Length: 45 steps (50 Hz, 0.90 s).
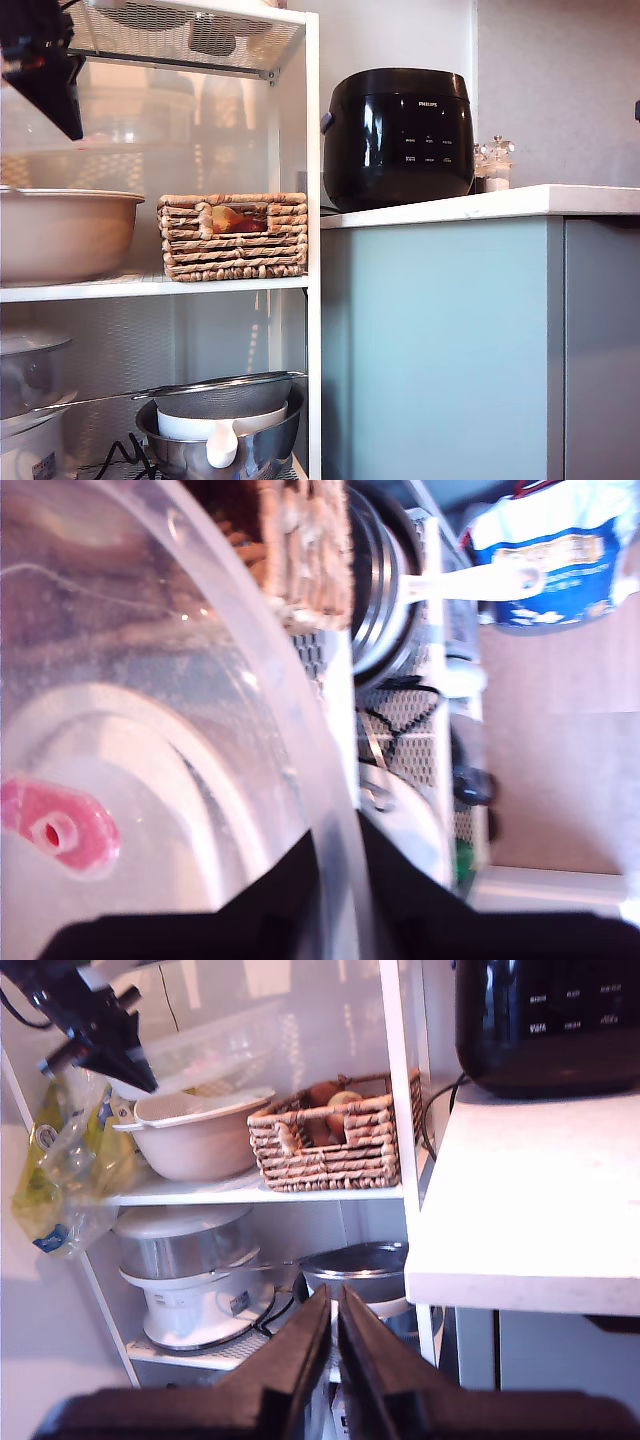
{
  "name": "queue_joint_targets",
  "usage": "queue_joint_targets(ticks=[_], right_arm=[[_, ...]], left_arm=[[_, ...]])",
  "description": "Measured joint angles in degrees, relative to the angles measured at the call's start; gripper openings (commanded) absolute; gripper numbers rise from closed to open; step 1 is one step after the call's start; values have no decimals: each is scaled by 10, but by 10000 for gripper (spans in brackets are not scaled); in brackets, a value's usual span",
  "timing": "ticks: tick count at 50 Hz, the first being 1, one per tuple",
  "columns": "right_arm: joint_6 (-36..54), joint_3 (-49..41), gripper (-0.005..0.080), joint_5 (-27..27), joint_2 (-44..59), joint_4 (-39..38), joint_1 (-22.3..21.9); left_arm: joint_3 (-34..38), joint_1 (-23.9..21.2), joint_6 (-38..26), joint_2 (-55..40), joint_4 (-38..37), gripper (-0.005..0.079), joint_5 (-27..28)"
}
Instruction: Pick up the plastic microwave lid from the shelf, then place it on the counter next to you
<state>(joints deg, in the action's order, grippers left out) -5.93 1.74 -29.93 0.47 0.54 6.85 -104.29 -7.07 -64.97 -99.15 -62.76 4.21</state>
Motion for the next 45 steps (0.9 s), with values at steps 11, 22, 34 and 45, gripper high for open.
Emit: queue_joint_targets(ticks=[11,22,34,45], right_arm=[[0,0,-12,0,0,2,0],[0,0,-12,0,0,4,0],[0,0,-12,0,0,4,0],[0,0,-12,4,0,4,0]], left_arm=[[-9,-37,42,0,-27,-24,-9],[-9,-72,96,8,-83,-24,-33],[-9,-117,143,69,-127,-24,-37],[-9,-190,183,110,-152,-24,-35]])
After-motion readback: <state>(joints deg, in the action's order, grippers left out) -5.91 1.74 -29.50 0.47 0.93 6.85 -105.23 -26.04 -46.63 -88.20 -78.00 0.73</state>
